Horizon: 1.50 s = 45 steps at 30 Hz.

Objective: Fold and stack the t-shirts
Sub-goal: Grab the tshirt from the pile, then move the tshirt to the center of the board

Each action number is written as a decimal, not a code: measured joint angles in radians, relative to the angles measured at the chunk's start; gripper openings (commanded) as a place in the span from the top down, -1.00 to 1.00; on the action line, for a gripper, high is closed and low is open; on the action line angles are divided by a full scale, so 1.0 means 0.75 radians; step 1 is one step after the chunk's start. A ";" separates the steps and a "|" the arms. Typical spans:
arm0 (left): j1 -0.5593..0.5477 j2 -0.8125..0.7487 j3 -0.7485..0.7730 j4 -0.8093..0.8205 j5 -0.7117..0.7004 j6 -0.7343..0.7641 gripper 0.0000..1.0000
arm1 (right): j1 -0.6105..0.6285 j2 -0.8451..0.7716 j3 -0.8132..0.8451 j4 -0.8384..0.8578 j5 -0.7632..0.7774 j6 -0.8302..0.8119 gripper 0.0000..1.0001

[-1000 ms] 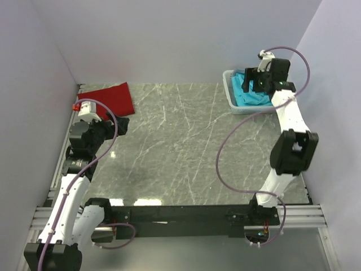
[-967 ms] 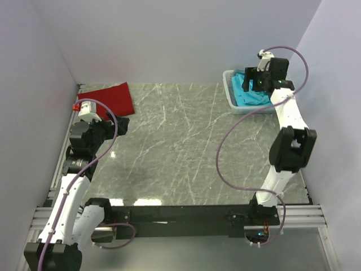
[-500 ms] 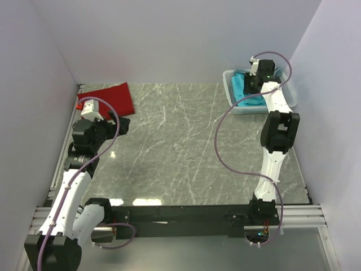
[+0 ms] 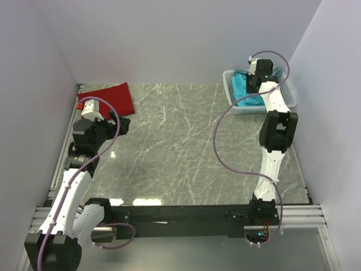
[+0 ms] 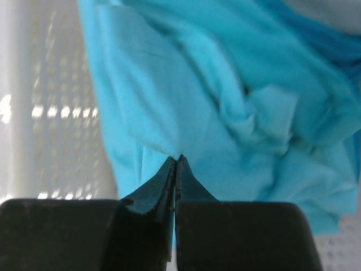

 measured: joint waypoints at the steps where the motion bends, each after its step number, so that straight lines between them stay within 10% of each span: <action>1: 0.000 0.000 0.000 -0.001 -0.001 0.000 -0.99 | 0.007 -0.035 -0.060 0.009 0.001 -0.006 1.00; 9: 0.001 -0.014 0.000 -0.001 0.001 0.000 -0.99 | 0.190 -0.587 -0.402 -0.009 -0.038 -0.045 1.00; 22: 0.001 -0.085 0.000 0.002 0.022 0.000 -0.99 | 0.386 -1.284 -0.119 -0.214 -0.514 -0.184 1.00; 37: 0.001 -0.095 -0.009 0.047 0.153 0.009 -0.99 | 0.395 -1.455 -0.041 -0.090 -1.024 0.194 1.00; 45: 0.001 -0.104 -0.021 0.053 0.162 0.011 -0.99 | 0.395 -1.566 -0.418 0.007 -1.010 0.238 1.00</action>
